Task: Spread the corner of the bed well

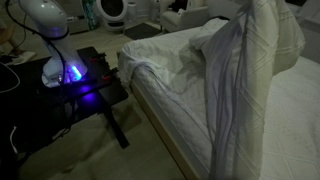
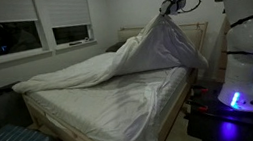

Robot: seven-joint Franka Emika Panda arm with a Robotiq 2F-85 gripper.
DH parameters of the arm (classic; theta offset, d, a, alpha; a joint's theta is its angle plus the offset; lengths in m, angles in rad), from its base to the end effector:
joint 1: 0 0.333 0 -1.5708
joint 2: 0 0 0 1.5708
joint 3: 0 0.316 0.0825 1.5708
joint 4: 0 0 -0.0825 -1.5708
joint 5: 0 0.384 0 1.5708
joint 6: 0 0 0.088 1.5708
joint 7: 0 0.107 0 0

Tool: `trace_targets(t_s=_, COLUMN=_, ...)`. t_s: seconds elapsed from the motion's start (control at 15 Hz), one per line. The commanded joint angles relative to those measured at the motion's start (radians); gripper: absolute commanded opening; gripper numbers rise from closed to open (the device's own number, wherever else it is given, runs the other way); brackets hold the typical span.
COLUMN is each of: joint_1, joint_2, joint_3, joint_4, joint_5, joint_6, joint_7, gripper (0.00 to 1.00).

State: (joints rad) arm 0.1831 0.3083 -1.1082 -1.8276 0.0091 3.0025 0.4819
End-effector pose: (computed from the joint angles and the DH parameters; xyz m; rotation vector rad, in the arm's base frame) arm 0.4534 -0.4692 0.5732 1.9488 -1.3895 1.2593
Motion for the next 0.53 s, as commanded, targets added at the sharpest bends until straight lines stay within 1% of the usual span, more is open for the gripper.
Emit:
trace_targets(t_s=0.0, joint_1=-0.139, joint_2=0.119, joint_3=0.071, joint_4=0.237, joint_5=0.114, joint_6=-0.026, joint_7=0.06, gripper=0.01)
trace_targets(t_s=0.2, joint_1=-0.216, joint_2=0.205, joint_3=0.093, joint_4=0.375, joint_5=0.18, joint_6=-0.064, joint_7=0.123, gripper=0.01)
trace_targets(t_s=0.33, joint_1=-0.277, joint_2=0.269, joint_3=0.107, joint_4=0.464, joint_5=0.177, joint_6=-0.077, joint_7=0.2, gripper=0.01)
trace_targets(t_s=0.47, joint_1=-0.329, joint_2=0.346, joint_3=0.098, joint_4=0.548, joint_5=0.167, joint_6=-0.1, joint_7=0.295, gripper=0.01)
